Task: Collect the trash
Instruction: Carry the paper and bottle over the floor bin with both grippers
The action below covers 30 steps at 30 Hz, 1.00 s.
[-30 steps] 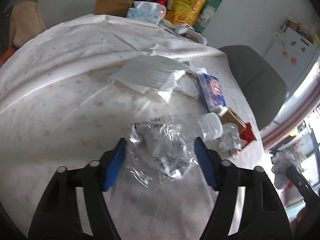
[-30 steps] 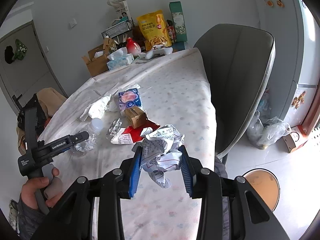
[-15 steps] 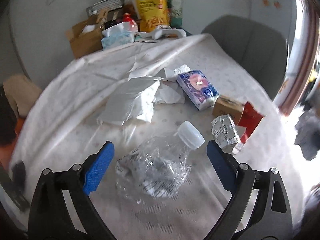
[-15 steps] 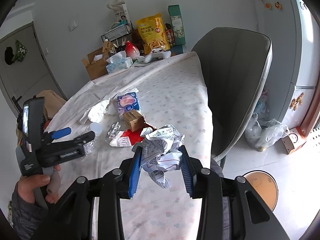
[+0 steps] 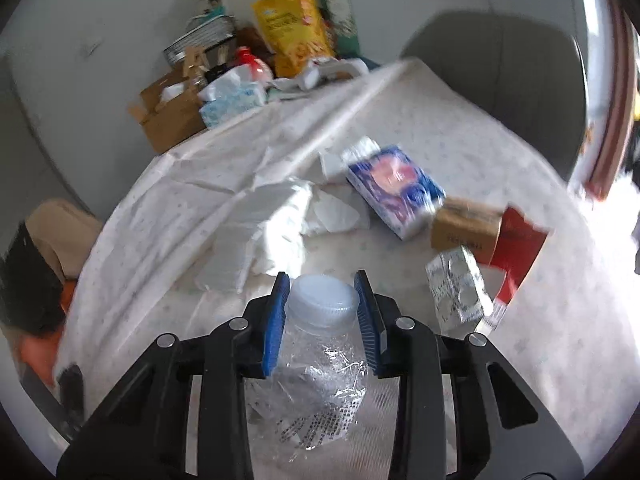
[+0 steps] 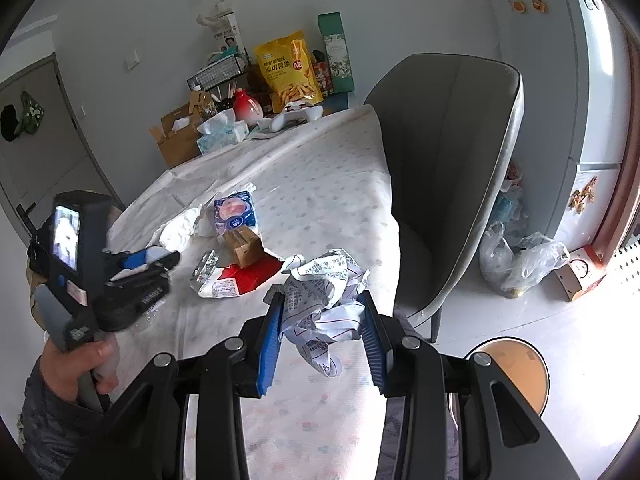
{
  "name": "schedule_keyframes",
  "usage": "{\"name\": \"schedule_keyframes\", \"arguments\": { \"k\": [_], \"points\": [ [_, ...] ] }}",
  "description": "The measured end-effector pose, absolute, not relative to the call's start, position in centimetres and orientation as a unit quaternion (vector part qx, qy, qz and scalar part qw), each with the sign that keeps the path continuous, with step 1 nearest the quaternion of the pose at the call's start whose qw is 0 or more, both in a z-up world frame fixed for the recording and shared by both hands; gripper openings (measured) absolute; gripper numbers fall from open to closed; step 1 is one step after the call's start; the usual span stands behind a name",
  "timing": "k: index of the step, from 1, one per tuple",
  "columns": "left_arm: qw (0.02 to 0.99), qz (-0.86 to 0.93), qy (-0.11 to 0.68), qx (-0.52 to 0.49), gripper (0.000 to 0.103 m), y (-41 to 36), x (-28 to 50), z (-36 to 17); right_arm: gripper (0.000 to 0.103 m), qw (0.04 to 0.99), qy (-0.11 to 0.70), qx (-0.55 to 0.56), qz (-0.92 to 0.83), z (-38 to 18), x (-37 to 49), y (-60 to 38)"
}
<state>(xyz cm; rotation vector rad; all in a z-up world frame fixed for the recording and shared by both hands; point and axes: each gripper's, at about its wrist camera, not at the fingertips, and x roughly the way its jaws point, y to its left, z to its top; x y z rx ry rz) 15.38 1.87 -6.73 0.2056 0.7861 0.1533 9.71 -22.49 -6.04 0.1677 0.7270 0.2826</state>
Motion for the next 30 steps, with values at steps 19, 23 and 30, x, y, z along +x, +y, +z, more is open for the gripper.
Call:
{"name": "schedule_keyframes", "arguments": {
  "k": [19,23,30],
  "points": [
    [0.963,0.047,0.264,-0.022,0.033,0.8,10.7,1.3,0.037,0.932,0.332,0.095,0.111,-4.5,8.9,-26.0],
    [0.964,0.006,0.264,-0.039,0.033,-1.4,11.0,1.2,0.037,0.935,0.329,0.097,0.093,-4.2,8.7,-27.4],
    [0.958,-0.051,0.279,-0.045,0.033,-5.5,12.5,0.8,0.037,0.938,0.326,0.102,0.063,-3.9,8.5,-30.1]
  ]
}}
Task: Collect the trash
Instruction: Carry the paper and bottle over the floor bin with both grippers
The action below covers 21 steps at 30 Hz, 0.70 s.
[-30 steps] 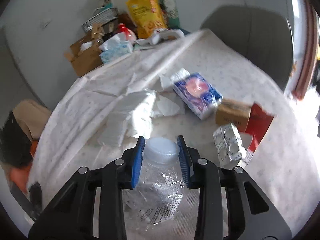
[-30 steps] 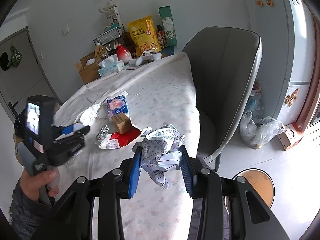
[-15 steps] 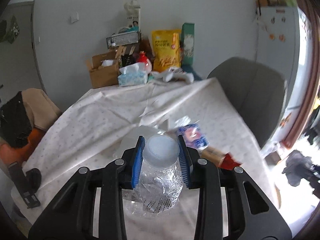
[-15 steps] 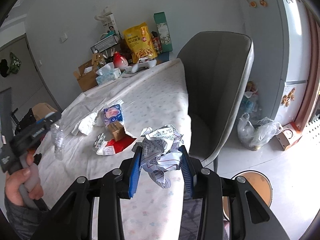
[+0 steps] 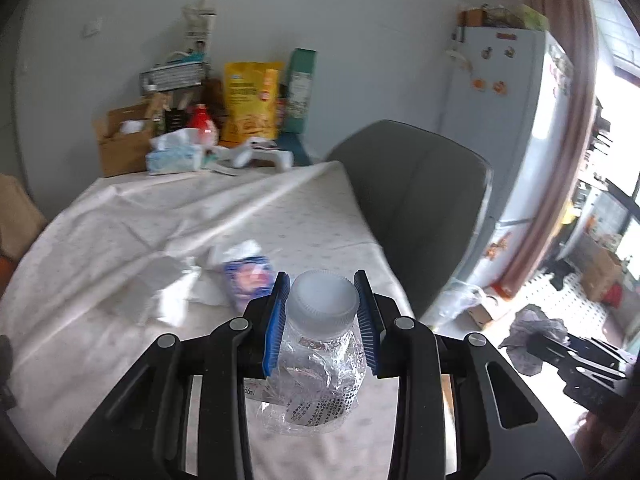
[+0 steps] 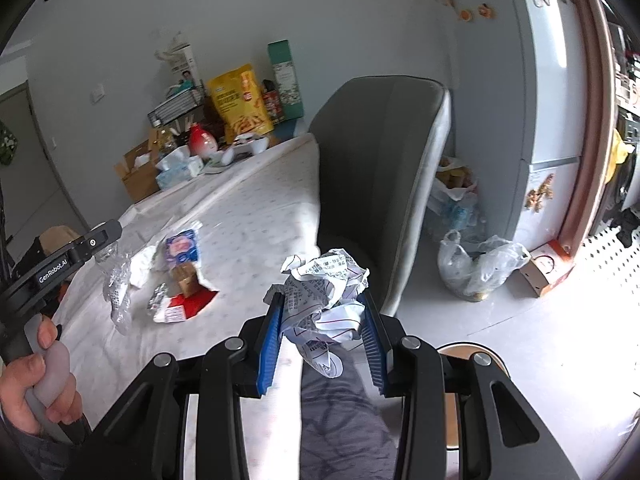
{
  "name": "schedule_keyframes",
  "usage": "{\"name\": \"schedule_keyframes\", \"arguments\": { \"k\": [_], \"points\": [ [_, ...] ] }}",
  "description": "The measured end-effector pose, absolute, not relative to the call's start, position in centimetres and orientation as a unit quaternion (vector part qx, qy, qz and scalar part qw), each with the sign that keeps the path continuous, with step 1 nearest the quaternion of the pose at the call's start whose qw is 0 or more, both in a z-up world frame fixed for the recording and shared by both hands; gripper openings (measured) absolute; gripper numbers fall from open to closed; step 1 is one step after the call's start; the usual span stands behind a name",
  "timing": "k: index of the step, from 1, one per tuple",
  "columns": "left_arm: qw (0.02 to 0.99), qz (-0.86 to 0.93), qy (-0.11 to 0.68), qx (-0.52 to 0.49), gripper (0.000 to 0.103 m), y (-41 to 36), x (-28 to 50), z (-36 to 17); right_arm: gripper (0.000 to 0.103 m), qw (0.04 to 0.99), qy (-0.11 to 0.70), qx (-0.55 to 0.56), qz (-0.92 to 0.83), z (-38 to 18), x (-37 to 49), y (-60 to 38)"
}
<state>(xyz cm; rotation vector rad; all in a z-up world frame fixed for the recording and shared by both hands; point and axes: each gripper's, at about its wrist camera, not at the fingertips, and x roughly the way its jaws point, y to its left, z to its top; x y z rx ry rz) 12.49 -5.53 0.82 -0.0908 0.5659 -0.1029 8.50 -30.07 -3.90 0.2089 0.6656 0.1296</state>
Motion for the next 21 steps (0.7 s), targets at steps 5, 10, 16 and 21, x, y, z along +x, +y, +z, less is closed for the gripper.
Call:
{"name": "schedule_keyframes", "arguments": {
  "k": [5,10,16,21],
  "points": [
    [0.954,-0.085,0.284,-0.045,0.033,-8.5,13.4,0.7,0.037,0.939,0.323,0.109,0.045,-3.9,8.4,-32.0],
    [0.946,-0.121,0.298,-0.050,0.033,-11.3,14.5,0.2,0.037,0.939,0.321,0.119,0.026,-4.3,8.2,-34.2],
    [0.936,-0.157,0.313,-0.042,0.033,-15.3,15.8,-0.6,0.037,0.934,0.329,0.141,-0.001,-5.9,8.1,-37.5],
    [0.918,-0.199,0.340,-0.045,0.033,-18.3,17.0,-2.2,0.037,0.928,0.336,0.157,-0.020,-7.8,8.3,-39.9]
  ]
}}
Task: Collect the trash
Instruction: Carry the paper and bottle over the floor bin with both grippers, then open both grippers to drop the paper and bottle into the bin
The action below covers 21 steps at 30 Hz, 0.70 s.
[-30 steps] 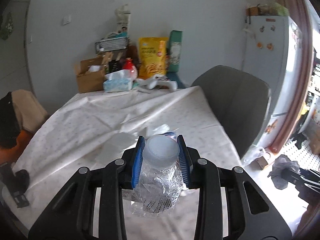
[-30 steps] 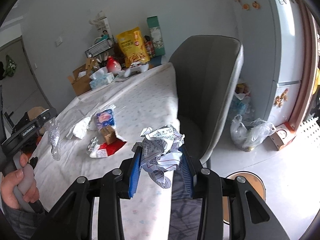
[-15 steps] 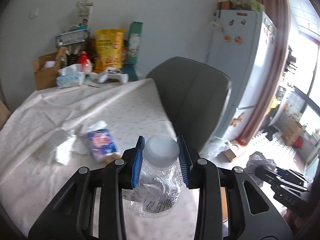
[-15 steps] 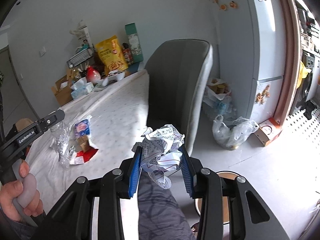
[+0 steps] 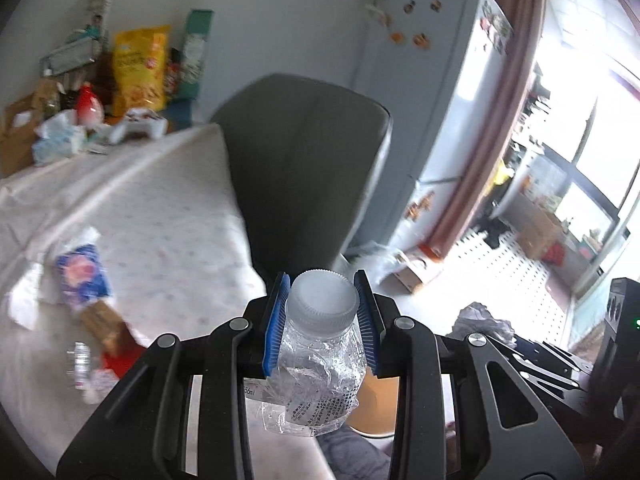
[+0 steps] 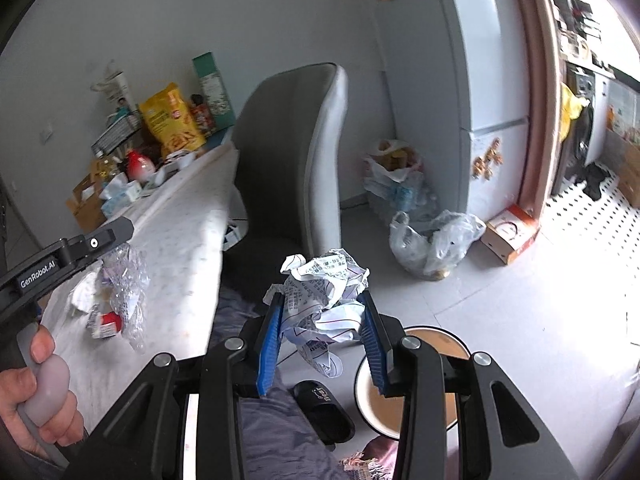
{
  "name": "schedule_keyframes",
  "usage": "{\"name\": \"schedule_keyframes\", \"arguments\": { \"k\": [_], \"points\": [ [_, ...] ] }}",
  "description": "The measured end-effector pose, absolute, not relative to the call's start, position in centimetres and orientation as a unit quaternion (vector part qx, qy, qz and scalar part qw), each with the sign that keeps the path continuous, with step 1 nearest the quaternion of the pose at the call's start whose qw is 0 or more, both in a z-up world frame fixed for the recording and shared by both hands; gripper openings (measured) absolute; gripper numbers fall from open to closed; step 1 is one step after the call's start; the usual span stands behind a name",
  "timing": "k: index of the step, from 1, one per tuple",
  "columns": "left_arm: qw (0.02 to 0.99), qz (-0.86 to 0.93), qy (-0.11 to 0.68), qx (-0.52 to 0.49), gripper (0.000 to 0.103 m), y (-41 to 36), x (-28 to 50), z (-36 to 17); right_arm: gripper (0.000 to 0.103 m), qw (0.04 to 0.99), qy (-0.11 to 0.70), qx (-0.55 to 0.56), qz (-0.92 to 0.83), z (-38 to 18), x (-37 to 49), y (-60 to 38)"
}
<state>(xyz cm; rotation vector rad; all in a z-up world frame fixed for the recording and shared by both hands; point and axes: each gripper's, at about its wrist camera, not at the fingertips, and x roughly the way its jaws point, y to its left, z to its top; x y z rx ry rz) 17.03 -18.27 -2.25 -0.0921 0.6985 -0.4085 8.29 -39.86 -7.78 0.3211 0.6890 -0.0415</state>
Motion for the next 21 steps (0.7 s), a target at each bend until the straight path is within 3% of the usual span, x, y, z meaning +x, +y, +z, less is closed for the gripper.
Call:
{"name": "schedule_keyframes", "arguments": {
  "k": [15,20,21],
  "points": [
    [0.871,-0.265,0.409,-0.064,0.033,-26.2,22.0,-7.3,0.038,0.896,0.385,0.215,-0.063,-15.3,10.5,-46.5],
    [0.860,-0.274,0.427,-0.055,0.033,-28.8,22.7,-9.1,0.059,0.883,0.403,0.231,-0.063,-17.8,11.0,-47.7],
    [0.858,-0.275,0.430,-0.053,0.033,-29.0,22.8,-9.4,0.059,0.881,0.406,0.234,-0.066,-18.3,11.1,-48.0]
  ]
}}
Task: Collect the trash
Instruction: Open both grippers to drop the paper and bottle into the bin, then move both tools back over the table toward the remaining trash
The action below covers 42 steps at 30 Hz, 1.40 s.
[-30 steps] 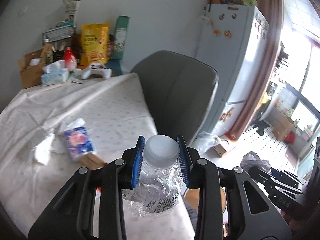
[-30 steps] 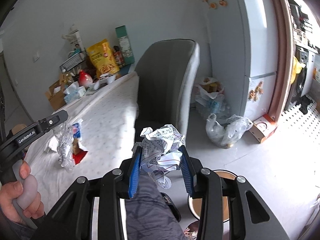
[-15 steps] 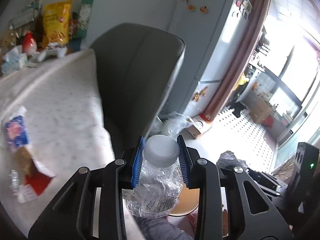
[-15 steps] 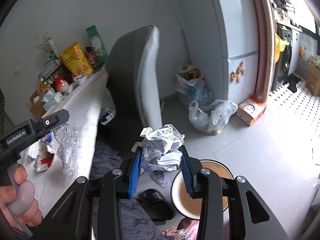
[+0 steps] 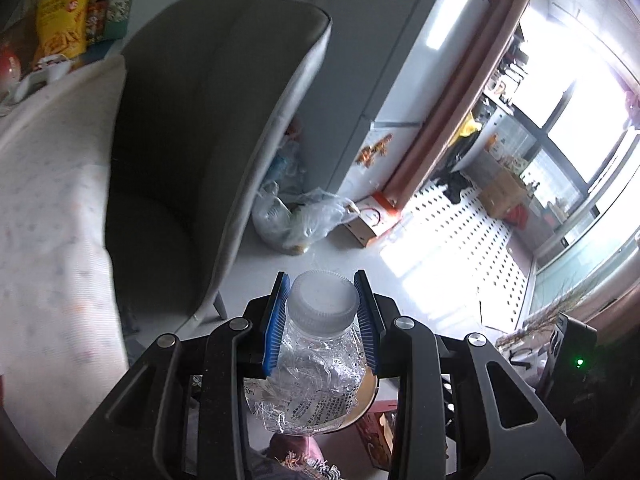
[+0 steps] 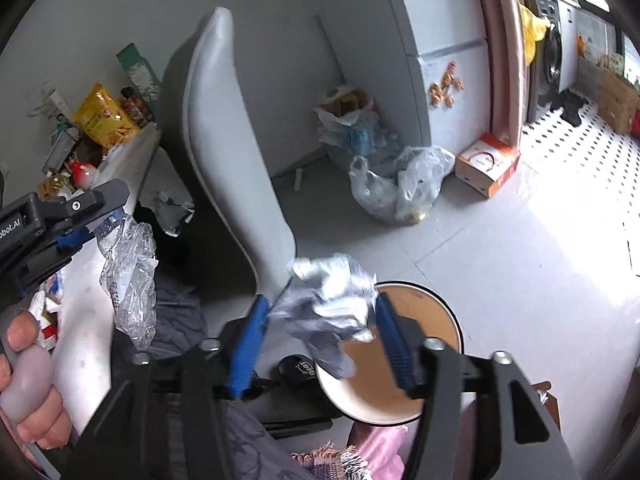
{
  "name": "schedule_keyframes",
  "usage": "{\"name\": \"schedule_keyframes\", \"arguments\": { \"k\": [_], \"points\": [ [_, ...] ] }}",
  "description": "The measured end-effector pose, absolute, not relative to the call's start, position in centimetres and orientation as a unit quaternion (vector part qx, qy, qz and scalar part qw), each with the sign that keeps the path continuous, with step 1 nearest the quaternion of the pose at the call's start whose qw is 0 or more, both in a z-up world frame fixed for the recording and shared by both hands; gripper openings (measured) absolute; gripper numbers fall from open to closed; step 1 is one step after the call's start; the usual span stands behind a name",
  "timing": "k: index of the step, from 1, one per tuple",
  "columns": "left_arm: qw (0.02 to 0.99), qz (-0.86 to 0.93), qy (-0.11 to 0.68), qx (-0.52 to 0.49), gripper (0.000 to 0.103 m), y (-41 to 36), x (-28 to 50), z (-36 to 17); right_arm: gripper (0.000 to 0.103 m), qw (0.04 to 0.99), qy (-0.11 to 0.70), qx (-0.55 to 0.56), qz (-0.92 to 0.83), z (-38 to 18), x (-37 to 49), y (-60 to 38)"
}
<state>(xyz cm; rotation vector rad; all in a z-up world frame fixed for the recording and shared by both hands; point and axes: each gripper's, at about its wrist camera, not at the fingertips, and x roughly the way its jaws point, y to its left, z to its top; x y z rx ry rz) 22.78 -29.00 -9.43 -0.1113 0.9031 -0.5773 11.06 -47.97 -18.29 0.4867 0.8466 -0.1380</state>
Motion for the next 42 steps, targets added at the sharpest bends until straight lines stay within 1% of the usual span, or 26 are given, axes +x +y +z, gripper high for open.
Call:
{"name": "schedule_keyframes", "arguments": {
  "k": [7,15,17,19,20,22,23,27,29,34,42],
  "points": [
    [0.844,-0.289,0.449,-0.042,0.033,-31.0,23.0,-11.0,0.061,0.865,0.419,0.258,-0.097,-19.7,10.5,-51.4],
    [0.813,-0.335,0.474,-0.037,0.033,-35.7,21.9,-13.0,0.082,0.875,0.405,0.218,-0.148,-17.6,7.0,-53.7],
    [0.804,-0.345,0.483,-0.030,0.034,-36.9,21.7,-13.6,0.084,0.875,0.401,0.218,-0.159,-17.1,6.2,-54.3],
    [0.792,-0.356,0.496,-0.024,0.050,-38.1,21.4,-14.3,0.087,0.877,0.395,0.210,-0.175,-16.5,5.2,-55.0],
    [0.790,-0.359,0.497,-0.026,0.068,-38.4,21.2,-14.4,0.088,0.878,0.392,0.209,-0.180,-16.3,5.0,-55.3],
    [0.794,-0.359,0.489,-0.029,0.080,-38.3,21.0,-14.2,0.089,0.879,0.384,0.214,-0.188,-15.9,4.2,-55.8],
    [0.798,-0.355,0.487,-0.026,0.083,-38.2,21.0,-14.0,0.089,0.879,0.382,0.216,-0.188,-15.9,4.1,-55.9],
    [0.815,-0.325,0.480,-0.027,0.089,-36.6,21.0,-12.5,0.089,0.881,0.375,0.225,-0.180,-15.6,4.1,-55.7],
    [0.831,-0.306,0.464,-0.030,0.097,-35.1,20.7,-11.1,0.089,0.884,0.373,0.225,-0.172,-15.5,4.3,-55.2],
    [0.858,-0.268,0.437,-0.037,0.098,-31.6,20.0,-8.5,0.095,0.893,0.362,0.217,-0.155,-14.4,5.1,-53.1],
    [0.900,-0.199,0.381,-0.071,0.098,-23.4,18.0,-4.5,0.095,0.910,0.336,0.213,-0.114,-12.2,6.9,-48.3]
  ]
}}
